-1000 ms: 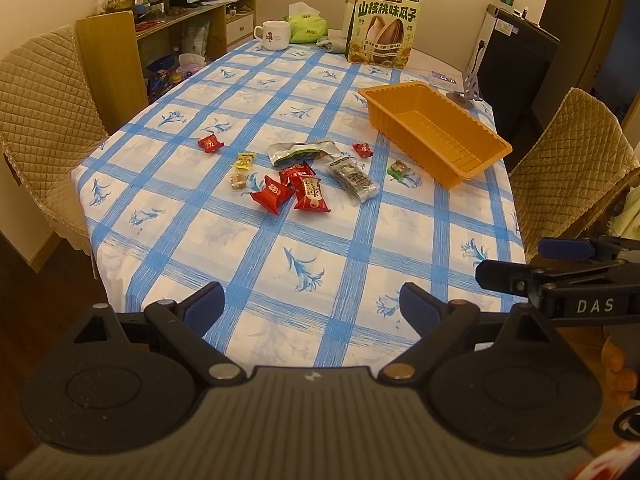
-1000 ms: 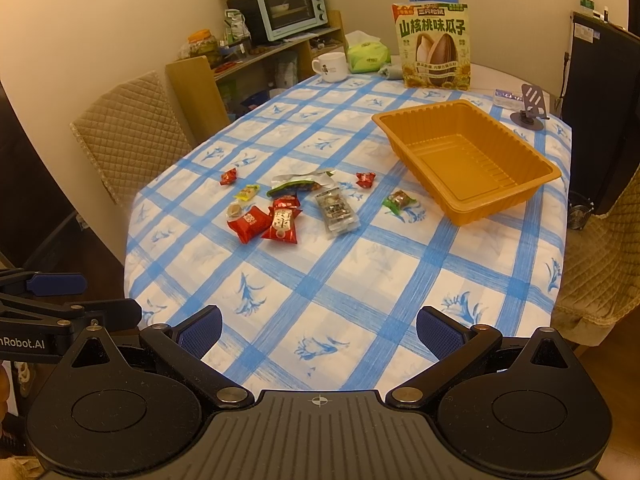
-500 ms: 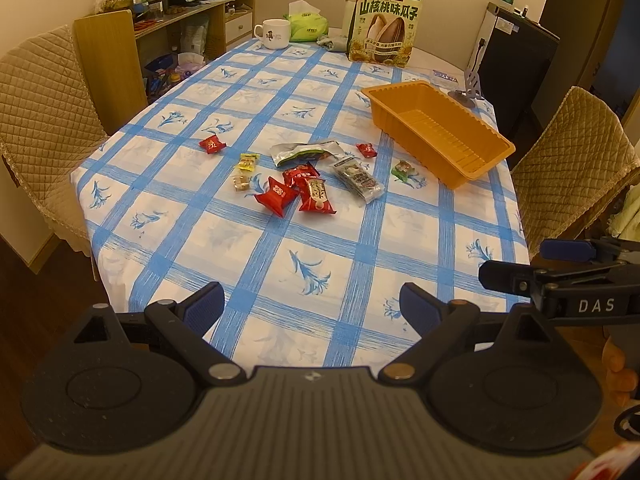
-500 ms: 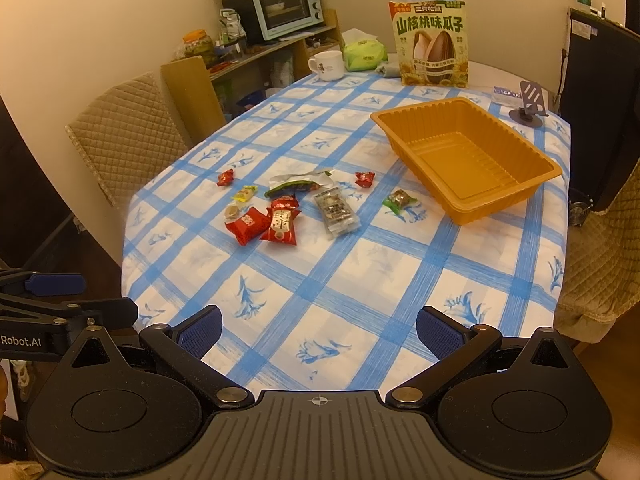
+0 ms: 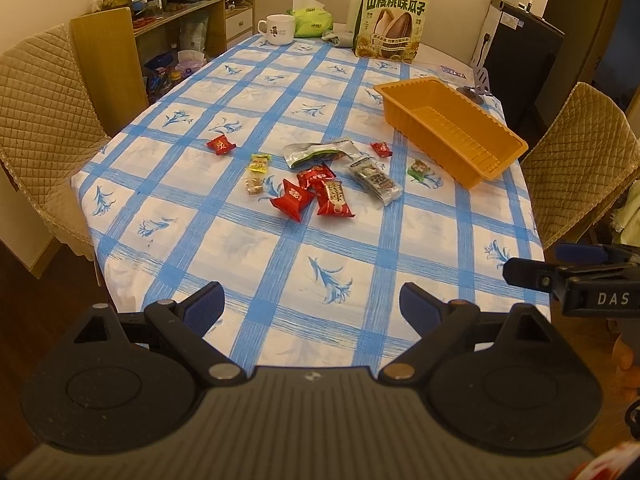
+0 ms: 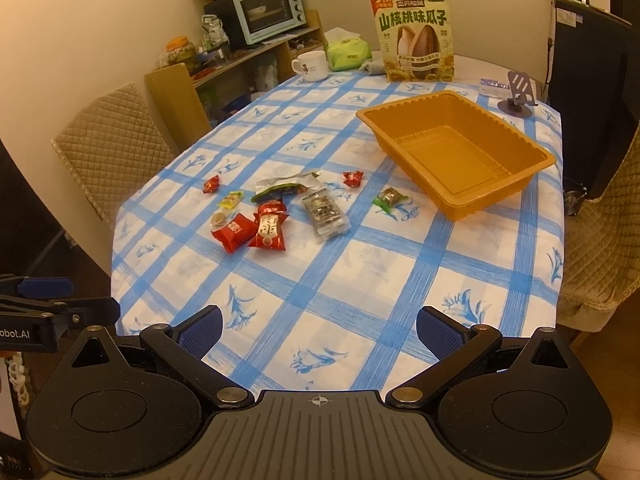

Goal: Organize snacks
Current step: 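Move the right gripper toward the clear bag of seeds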

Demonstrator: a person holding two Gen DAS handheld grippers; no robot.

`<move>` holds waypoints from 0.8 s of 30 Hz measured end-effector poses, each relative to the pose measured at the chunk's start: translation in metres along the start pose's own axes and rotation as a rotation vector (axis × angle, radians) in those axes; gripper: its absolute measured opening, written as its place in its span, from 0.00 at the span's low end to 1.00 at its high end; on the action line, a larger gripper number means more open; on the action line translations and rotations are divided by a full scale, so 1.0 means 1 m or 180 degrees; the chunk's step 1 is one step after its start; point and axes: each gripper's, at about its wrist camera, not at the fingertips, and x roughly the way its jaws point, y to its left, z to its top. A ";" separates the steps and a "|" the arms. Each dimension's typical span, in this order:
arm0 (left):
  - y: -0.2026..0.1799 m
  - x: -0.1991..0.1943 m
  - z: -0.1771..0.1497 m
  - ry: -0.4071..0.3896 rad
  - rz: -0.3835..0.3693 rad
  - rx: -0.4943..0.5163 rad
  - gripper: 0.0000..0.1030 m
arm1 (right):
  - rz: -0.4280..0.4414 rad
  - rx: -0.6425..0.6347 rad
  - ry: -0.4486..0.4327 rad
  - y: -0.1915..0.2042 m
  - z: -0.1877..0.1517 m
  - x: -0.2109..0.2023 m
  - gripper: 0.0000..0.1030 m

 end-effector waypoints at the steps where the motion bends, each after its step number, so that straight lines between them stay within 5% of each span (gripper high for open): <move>1: 0.002 0.001 0.001 -0.0003 0.0001 0.0010 0.91 | 0.0002 0.0020 -0.0009 -0.001 0.000 0.001 1.00; 13: 0.049 0.027 0.018 -0.0142 -0.0043 0.0092 0.91 | -0.0150 0.0113 -0.0240 -0.002 0.001 0.030 1.00; 24: 0.096 0.064 0.033 -0.0186 -0.0092 0.0176 0.84 | -0.0231 0.0041 -0.0381 0.002 0.005 0.066 0.72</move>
